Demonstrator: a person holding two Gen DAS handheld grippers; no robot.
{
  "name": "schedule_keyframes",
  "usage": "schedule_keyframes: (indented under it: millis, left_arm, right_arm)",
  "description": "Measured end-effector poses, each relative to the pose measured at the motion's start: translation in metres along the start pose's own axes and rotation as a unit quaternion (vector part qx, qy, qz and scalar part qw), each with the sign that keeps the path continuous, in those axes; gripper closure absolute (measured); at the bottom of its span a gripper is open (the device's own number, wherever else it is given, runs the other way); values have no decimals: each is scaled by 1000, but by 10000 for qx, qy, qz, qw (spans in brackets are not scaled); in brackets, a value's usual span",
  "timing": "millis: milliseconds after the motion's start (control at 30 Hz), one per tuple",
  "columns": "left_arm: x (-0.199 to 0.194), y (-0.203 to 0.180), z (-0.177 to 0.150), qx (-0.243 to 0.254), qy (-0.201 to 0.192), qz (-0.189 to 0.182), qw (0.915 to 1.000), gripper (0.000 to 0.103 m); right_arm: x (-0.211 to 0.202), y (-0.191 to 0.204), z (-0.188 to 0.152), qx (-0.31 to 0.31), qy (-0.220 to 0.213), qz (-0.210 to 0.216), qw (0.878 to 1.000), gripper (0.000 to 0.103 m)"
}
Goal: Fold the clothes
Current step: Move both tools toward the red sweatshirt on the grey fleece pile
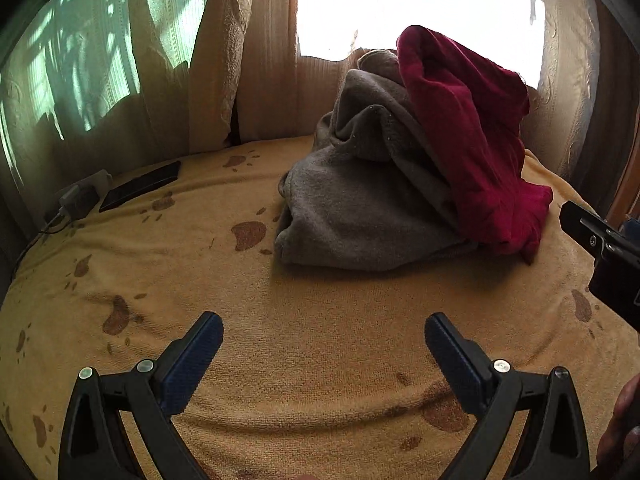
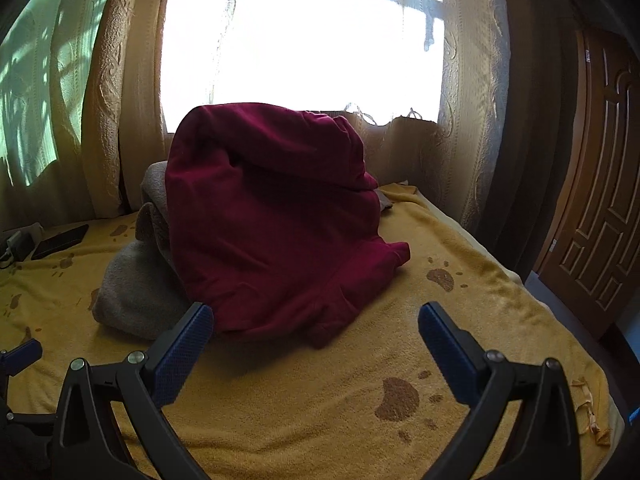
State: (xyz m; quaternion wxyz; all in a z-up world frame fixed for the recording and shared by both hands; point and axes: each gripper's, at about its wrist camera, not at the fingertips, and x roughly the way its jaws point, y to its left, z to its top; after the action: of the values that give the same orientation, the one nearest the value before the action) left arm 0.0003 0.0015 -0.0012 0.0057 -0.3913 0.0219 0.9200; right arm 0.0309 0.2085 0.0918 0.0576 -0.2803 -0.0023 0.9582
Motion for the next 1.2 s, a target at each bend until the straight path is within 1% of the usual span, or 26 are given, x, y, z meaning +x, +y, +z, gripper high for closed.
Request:
schedule_keyframes:
  millis: [100,200,267,400,500,533,600,733,767,800,867,933,1000,1100,1167,1200]
  left_arm:
    - [3,-7,-4,26,210,-116,9997,0]
    - [6,-13,-8,51,420,-232,9988,0]
    - [15,-16,-12,-43,560,-258,9981,0]
    - [12,-25,-17,-103,646,-273,9975,0]
    - [18,-17,-15,-265,738,-470,9958,0]
    - [21,-14,-14,-323,769,-540,9951,0]
    - [8,-21,-17,-344,777,-560,9948,0]
    - [11,-17,-16,-351,771,-595,9946,0]
    - [13,-13,-15,-369,761,-630,9944,0]
    - [14,-8,-14,-402,739,-678,9941,0]
    - [12,10,-13,-729,619,-912,9912,0]
    - [4,22,-14,-1098,506,-885,9887,0]
    - [-5,35,-7,-1270,235,-866,9878,0]
    - [-27,42,4,-1099,-356,-369,9926,0]
    - [-35,44,6,-1034,-461,-157,9935,0]
    - [-42,39,2,-1050,-362,-156,9937,0]
  right_arm:
    - [17,1,-10,-34,207,-92,9997,0]
    - [30,-10,-7,0,378,-3,9993,0]
    - [27,-9,-17,24,406,34,9992,0]
    - [32,-9,-21,132,562,88,9983,0]
    - [36,-8,-21,179,728,122,9971,0]
    - [39,-7,-22,182,832,124,9963,0]
    - [47,-7,-25,144,1061,148,9941,0]
    - [75,-14,-36,110,1635,230,9862,0]
    - [77,-14,-39,102,1696,244,9852,0]
    - [74,-14,-41,77,1685,238,9854,0]
    - [75,-13,-46,-8,1708,204,9851,0]
    - [73,-15,-51,-52,1735,252,9845,0]
    - [70,-17,-56,-166,1787,341,9832,0]
    - [64,-19,-59,-437,1896,484,9797,0]
    - [56,-16,-57,-674,2012,548,9757,0]
    - [53,-17,-56,-736,2036,575,9746,0]
